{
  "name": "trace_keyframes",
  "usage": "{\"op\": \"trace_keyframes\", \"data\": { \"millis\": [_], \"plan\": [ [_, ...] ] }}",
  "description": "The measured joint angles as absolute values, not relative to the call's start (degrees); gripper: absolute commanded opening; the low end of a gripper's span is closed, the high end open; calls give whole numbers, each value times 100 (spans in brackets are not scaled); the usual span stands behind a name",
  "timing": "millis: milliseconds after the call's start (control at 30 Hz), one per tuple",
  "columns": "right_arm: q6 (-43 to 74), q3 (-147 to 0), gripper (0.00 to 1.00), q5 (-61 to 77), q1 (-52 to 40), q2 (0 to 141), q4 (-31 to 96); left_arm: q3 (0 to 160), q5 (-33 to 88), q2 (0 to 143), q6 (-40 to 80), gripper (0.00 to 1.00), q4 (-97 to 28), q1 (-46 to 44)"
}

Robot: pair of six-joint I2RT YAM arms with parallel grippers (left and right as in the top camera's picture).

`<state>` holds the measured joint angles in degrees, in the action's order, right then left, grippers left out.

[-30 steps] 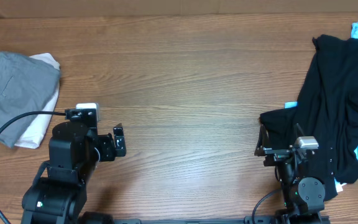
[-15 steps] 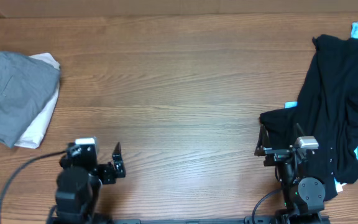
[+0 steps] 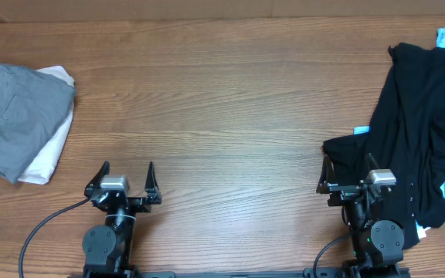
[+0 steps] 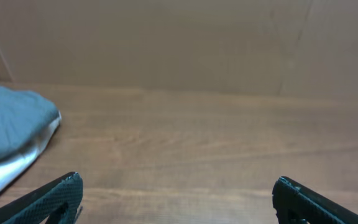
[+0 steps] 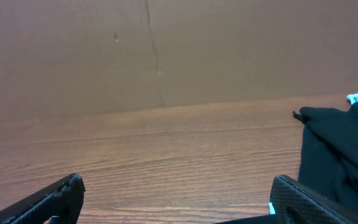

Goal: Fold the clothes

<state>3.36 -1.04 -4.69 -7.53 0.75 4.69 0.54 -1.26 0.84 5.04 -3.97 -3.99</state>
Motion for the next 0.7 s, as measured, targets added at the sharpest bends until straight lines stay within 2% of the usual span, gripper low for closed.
{"op": "trace_keyframes", "data": {
  "millis": [700],
  "plan": [
    [336,-104,100,-467,-753,73,464,51,-38,84,403,100,-447,-399]
  ]
}}
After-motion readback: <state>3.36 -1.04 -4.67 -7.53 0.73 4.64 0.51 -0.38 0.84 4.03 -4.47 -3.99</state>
